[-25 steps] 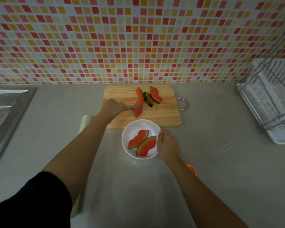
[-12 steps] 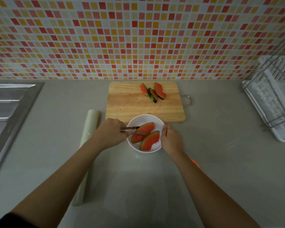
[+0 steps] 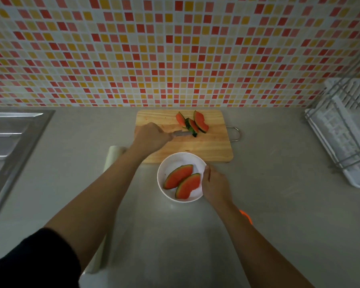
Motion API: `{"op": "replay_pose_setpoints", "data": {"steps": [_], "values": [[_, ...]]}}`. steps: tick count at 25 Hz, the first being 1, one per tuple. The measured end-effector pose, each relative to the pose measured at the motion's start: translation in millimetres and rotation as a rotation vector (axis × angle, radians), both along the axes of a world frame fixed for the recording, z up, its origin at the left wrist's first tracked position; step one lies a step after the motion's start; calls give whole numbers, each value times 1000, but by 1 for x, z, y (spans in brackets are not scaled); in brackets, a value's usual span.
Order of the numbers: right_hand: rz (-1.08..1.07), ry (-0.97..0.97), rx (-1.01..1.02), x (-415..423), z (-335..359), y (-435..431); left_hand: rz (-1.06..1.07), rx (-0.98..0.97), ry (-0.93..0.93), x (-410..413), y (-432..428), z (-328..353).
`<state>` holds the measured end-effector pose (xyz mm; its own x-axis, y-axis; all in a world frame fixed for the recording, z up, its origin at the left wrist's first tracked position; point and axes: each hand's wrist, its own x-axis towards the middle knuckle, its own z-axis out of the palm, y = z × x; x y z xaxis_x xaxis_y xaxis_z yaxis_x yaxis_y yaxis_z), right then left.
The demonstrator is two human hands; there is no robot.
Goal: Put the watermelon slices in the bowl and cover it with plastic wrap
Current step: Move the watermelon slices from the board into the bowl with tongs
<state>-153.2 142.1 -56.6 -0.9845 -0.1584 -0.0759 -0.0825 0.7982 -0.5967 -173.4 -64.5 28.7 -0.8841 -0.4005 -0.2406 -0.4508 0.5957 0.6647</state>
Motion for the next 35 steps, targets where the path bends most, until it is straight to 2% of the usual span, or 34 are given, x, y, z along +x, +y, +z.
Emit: {"op": "replay_pose_setpoints", "data": {"steps": [1, 2, 4, 12, 16, 20, 27, 29, 32, 35], "values": [[6, -3, -5, 0, 0, 0, 68, 191, -44, -12, 0, -7], [13, -12, -10, 0, -1, 0, 115, 301, -86, -21, -1, -15], [20, -33, -22, 0, -3, 1, 154, 381, -138, -36, -3, -33], [9, -10, -38, -2, -6, 1, 164, 460, -158, -61, -6, -44], [-7, -48, -95, -1, -2, 3, -24, 505, -255, -25, -45, -16], [-24, -56, -112, 1, 1, 4, -309, 406, -478, 20, -49, 0], [-27, -35, -80, 1, 1, 0, -593, 31, -600, 26, -2, -3], [-25, -22, -67, 1, 1, 1, -603, -15, -642, 25, -7, 7], [-31, -11, -70, 1, 0, 2, -520, 94, -622, 21, -33, 29], [-39, -9, -90, 3, -1, 2, -266, 133, -335, 7, -52, 30]]}}
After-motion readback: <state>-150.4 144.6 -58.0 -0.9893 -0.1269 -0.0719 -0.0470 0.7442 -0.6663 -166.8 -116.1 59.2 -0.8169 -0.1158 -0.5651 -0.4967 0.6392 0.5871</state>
